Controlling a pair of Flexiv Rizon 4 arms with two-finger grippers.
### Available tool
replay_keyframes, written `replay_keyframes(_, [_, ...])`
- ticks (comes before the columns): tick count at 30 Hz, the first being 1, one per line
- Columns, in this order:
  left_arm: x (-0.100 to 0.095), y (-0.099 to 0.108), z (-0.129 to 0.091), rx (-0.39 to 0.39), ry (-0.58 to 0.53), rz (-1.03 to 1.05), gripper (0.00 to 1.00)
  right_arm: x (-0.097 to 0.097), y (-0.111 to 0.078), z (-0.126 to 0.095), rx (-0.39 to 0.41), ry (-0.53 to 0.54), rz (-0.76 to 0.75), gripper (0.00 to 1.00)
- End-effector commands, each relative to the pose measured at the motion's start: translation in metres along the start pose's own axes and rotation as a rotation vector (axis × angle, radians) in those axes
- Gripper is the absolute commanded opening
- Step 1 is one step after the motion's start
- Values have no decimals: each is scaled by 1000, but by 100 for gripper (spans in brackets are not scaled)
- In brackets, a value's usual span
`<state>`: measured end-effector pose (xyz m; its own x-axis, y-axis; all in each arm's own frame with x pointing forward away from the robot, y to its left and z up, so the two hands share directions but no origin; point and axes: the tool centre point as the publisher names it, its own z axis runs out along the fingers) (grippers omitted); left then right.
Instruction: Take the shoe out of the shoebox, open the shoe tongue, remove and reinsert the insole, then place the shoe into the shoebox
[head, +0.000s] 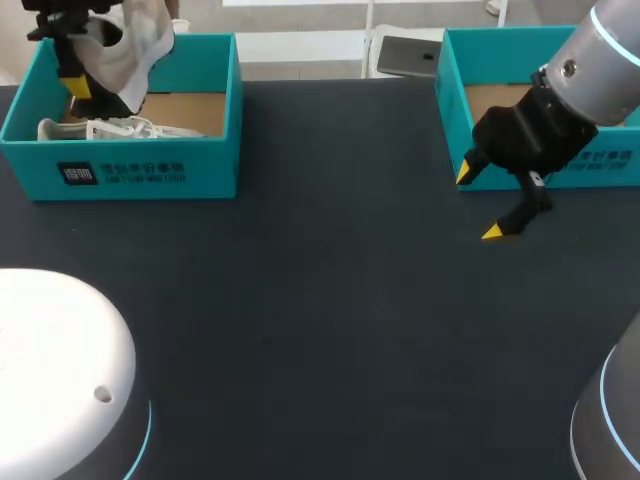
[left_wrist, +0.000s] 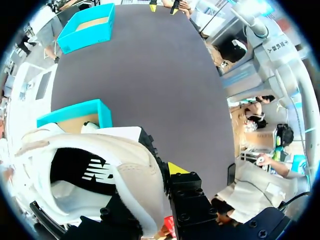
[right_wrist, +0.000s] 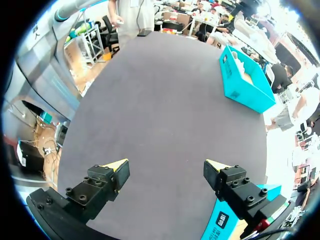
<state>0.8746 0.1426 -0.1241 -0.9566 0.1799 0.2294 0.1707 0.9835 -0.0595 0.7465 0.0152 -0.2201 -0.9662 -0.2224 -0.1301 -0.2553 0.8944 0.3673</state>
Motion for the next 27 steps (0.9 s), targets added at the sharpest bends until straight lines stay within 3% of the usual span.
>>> replay_keyframes(1, [-14, 17, -9, -18, -6, 25, 0, 0, 0, 1, 4, -1, 1, 100])
replay_keyframes(13, [-70, 93, -34, 17, -59, -35, 0, 0, 0, 1, 4, -1, 1, 100])
replay_keyframes(20, [-103, 140, -30, 27, -102, -93, 0, 0, 0, 1, 4, -1, 1, 100])
replay_keyframes(27, [-139, 169, -21, 76, -110, -117, 0, 0, 0, 1, 4, -1, 1, 100])
